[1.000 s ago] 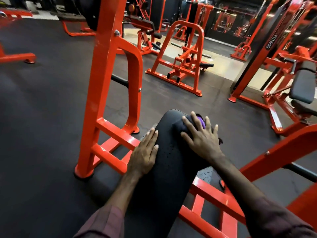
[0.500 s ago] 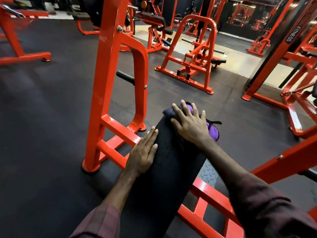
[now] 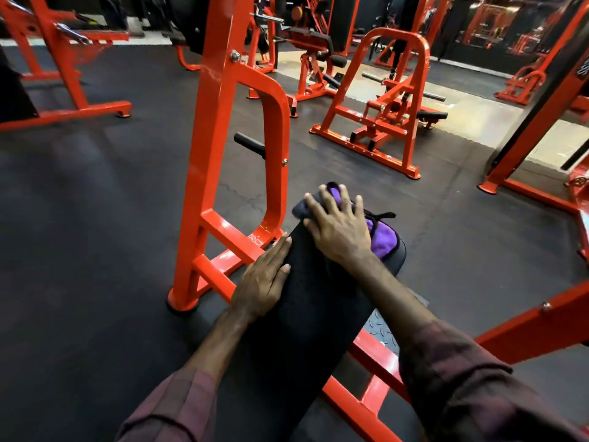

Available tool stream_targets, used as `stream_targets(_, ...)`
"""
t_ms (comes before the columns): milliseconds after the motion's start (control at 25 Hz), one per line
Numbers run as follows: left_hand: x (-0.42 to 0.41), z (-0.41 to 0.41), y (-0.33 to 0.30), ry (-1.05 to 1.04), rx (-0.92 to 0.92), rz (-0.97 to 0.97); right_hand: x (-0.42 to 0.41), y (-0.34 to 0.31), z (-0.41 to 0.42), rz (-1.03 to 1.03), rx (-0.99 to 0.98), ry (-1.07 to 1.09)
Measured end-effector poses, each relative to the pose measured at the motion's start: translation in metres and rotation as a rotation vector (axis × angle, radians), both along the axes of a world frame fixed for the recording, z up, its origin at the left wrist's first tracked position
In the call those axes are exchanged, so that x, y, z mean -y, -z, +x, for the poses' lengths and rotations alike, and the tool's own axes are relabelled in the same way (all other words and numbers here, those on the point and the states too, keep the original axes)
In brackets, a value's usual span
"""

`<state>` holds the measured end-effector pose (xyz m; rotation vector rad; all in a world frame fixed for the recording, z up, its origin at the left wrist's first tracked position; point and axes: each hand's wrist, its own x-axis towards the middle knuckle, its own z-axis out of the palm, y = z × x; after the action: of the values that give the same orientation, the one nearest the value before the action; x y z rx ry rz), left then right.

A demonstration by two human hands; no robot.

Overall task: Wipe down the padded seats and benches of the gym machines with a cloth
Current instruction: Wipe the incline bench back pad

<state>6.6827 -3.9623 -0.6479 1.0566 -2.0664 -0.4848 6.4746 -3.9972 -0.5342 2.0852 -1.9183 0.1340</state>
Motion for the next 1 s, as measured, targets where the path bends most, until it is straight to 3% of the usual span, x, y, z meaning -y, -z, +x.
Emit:
stream_targets(160,-0.011,0.007,0.009,-0.028,-0.043,0.106,-0.057,0.024,-0.033,-0.059,-0.130,-0.320)
stream_targets(360,-0.027,0.019,0.014,-0.046,-0.055,0.198,-0.029,0.004,-0.024,-0.042,0.009,0.015)
stream_targets(560,-0.036,0.027,0.018,-0.078,-0.039,0.210,-0.090,0.036,-0.032,-0.082,-0.099,-0.288)
stream_targets(680,-0.046,0.034,0.020,-0.098,0.003,0.223,-0.074,0.025,-0.039,-0.138,-0.068,-0.133)
stream_targets(800,-0.045,0.034,0.021,-0.105,-0.007,0.209,-0.040,0.025,0.015,-0.082,-0.003,-0.021)
stream_targets(1000,-0.053,0.041,0.036,-0.159,-0.016,0.202,-0.066,0.047,-0.001,-0.093,-0.138,-0.405)
